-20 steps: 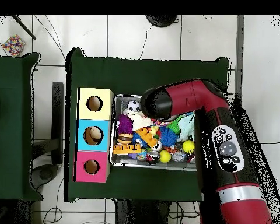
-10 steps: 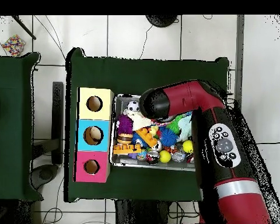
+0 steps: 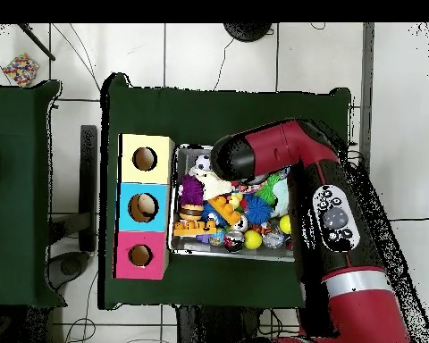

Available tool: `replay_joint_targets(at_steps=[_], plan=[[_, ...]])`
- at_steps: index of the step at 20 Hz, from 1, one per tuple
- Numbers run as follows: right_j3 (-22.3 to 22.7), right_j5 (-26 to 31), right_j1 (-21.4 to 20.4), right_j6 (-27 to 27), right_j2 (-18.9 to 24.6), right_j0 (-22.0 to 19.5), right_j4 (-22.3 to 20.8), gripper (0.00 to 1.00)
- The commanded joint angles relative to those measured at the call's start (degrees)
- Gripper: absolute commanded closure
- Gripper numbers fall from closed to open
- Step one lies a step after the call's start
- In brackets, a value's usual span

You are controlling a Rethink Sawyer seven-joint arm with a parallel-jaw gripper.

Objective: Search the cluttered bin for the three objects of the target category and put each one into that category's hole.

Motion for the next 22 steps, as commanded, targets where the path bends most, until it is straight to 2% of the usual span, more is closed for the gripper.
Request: replay_joint_targets(at_steps=[1,7,15,22], plan=[[-4.0,2.6,4.7,-20.6,1.3,0.1,-6.2,0.00],[-4.0,3.6,5.7,-20.1,0.7,-0.1,-6.5,0.00],[-6.9,11.6,7.0,-20.6,-1.1,1.7,-5.7,0.00],[-7.1,15.2,6.6,-20.4,-1.6,2.5,-5.9,0.00]])
